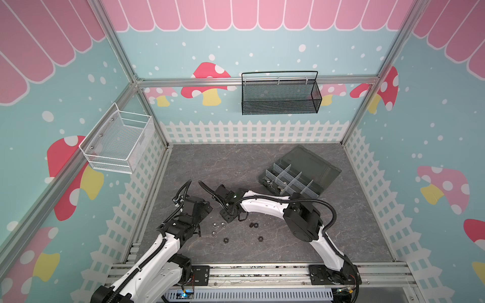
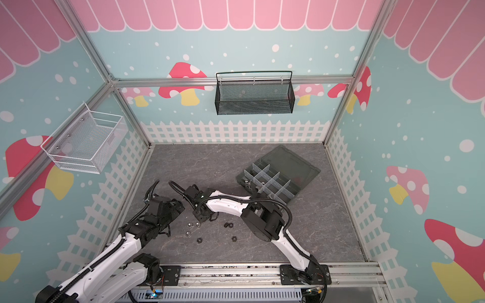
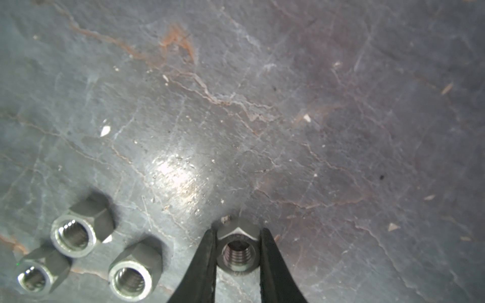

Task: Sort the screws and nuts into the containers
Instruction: 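Lower the right gripper onto a silver hex nut and close it, then lift the silver nut with the right gripper and carry it over the box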

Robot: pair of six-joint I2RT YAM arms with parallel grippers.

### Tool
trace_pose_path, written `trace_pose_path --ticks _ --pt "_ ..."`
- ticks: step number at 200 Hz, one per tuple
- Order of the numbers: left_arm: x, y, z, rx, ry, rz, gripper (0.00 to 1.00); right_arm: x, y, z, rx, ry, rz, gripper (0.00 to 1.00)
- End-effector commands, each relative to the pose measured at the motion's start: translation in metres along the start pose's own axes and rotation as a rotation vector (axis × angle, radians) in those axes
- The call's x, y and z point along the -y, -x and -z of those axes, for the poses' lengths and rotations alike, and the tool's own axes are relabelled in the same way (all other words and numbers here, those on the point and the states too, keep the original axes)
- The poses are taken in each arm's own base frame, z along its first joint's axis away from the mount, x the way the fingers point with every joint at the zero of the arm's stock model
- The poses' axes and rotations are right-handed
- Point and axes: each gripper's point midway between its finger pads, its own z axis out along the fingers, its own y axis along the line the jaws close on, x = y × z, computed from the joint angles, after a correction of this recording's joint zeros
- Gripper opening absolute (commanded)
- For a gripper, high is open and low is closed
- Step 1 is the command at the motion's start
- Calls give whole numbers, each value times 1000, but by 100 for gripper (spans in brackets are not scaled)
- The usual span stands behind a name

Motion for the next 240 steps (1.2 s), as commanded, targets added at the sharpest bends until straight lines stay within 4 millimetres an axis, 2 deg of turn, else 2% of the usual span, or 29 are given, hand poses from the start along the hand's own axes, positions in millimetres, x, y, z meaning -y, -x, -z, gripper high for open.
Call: trace_pose_path --ticks 1,42,89,121,126,130,175,207,240 --pt "-7 1 -1 11 23 25 100 5 -15 -6 -56 -26 -7 17" --pt "-4 2 -1 8 19 18 100 15 0 18 16 -44 -56 9" --pt "0 2 -4 -8 19 6 100 60 8 57 115 -55 -197 4" --pt "3 0 -7 -19 13 4 100 112 5 89 189 -84 -321 4" --pt "3 0 -7 -20 14 2 100 123 1 87 182 -93 -344 4" --pt "3 0 -7 -21 13 2 100 132 3 100 210 -93 -364 4" --pt "6 -2 -9 -34 7 -1 100 221 -25 134 266 -206 -560 4" --pt "8 -3 -9 -41 2 1 100 266 -43 140 271 -256 -672 4" --pt "8 -5 -9 -50 -4 -5 100 295 -54 133 253 -284 -716 4"
